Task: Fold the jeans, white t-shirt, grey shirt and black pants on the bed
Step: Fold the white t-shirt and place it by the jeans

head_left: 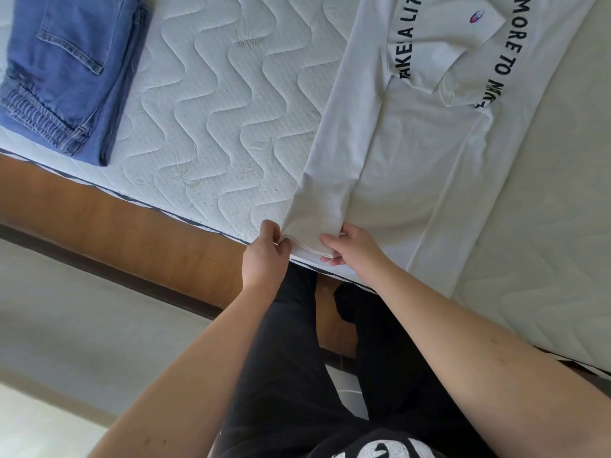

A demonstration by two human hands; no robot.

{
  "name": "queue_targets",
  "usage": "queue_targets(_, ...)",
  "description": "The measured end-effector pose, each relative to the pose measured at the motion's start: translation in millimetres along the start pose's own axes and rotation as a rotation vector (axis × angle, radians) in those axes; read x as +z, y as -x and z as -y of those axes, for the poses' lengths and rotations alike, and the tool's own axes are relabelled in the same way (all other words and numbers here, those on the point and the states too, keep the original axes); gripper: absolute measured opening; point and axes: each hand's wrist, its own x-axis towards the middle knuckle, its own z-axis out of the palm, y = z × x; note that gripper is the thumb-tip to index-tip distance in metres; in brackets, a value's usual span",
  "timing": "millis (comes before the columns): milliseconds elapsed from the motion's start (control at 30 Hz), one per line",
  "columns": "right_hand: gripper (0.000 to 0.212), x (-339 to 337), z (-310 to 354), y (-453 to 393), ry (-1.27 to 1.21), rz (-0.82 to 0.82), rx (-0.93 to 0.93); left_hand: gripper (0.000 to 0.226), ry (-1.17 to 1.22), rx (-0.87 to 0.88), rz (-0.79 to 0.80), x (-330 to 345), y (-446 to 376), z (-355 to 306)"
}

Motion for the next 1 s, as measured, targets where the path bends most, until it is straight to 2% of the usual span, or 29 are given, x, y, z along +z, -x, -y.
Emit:
queue_targets(100,0.005,-3.9,-4.2,1.5,0.026,-0.060,-0.033,0.025,-0.116,0.053,0.003,0.6,0.9,5.6)
queue_targets(200,0.016,-10.2,-13.3,2.9,0.184,-0.011,0.096,0.022,-0.274,0.132,0.068,6.8,2.2,13.5)
queue_targets(300,0.029,-15.6,-11.4,3.5,0.339,0.083,0.219,0.027,-0.310,0.076,0.128,13.2,-1.1,16.7)
queue_targets(433,0.032,-24.1,4.7,-6.4,0.664,-0.098,0.100,0.023,-0.265,-0.009,0.137,10.9,-7.9,14.5)
queue_targets(533,0.027,-30.0,17.4,-17.7,0.576,-0.242,-0.001,0.025,-0.222,0.026,0.124,6.8,-9.2,14.5)
queue_targets(667,0.025,-29.0,29.7,-31.8,0.401,-0.216,0.021,0.038,-0.178,0.098,0.089,8.3,-10.0,17.1)
queue_targets(800,0.026,-29.2,21.4,-33.4,0.557,-0.164,0.025,0.049,-0.356,0.193,0.158,15.8,-3.2,27.2)
queue_targets(900,0.032,-35.0,17.3,-28.7,0.638,-0.183,0.021,0.050,-0.418,0.195,0.235,18.3,-1.2,33.6)
queue_targets(1000,0.029,-51.3,10.3,-17.7,0.666,-0.312,-0.055,0.038,-0.337,0.238,0.099,19.2,-1.5,27.2)
